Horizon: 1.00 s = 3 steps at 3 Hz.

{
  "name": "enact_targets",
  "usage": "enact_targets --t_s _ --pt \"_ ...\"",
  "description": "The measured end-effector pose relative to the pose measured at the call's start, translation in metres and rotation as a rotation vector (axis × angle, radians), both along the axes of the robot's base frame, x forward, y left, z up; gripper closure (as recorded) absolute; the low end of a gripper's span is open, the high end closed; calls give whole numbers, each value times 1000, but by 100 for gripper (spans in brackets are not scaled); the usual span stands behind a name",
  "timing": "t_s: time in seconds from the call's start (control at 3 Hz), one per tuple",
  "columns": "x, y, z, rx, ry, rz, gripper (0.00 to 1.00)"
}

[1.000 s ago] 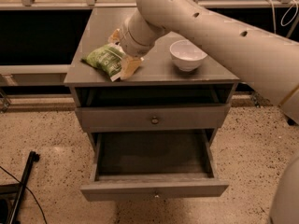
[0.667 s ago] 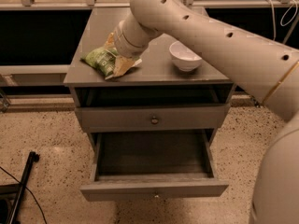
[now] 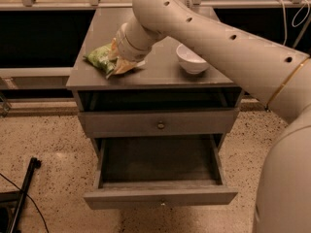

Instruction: Place green jalapeno chip bag into middle drawer

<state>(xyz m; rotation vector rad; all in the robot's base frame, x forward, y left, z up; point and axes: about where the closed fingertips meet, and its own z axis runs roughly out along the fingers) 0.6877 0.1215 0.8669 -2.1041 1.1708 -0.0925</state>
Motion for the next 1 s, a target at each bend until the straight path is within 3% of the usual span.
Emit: enact_targets --t_s 0.33,0.67,1.0 --pt "-9 -10 8 28 -11 1 83" --pt "-25 -27 26 84 -27 12 100" --pt "-67 -69 64 147 -45 21 100"
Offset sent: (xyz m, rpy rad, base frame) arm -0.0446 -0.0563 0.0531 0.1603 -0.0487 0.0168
